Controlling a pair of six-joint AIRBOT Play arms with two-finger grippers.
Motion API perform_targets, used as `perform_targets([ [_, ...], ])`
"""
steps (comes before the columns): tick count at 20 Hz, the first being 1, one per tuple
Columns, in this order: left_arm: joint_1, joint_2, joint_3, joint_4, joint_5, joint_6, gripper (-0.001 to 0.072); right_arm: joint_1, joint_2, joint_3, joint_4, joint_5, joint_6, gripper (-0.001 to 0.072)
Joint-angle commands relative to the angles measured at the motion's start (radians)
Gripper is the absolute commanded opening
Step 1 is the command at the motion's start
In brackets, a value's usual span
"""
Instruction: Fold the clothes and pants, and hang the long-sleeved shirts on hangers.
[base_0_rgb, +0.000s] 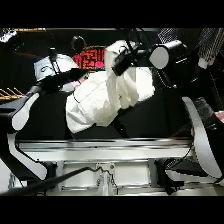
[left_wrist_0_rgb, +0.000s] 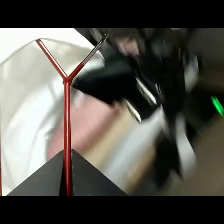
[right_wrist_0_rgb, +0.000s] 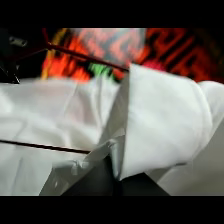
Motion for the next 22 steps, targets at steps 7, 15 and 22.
perform_targets([
  [7,0.167,-0.01,0.0,0.128,-0.071,-0.11,0.0011,0.021,-0.092,0.002,-0.032,-0.25,-0.128,0.0023],
  [15,0.058,-0.021,0.001,0.297,-0.2,-0.223,0.001,0.008,-0.086,0.094,-0.072,0.068,-0.212,0.0023],
  [22,-0.042,-0.13,0.011,0.106,-0.201,-0.222,0.001,0.101,-0.086,0.181,-0.015,0.289,-0.276,0.0023],
])
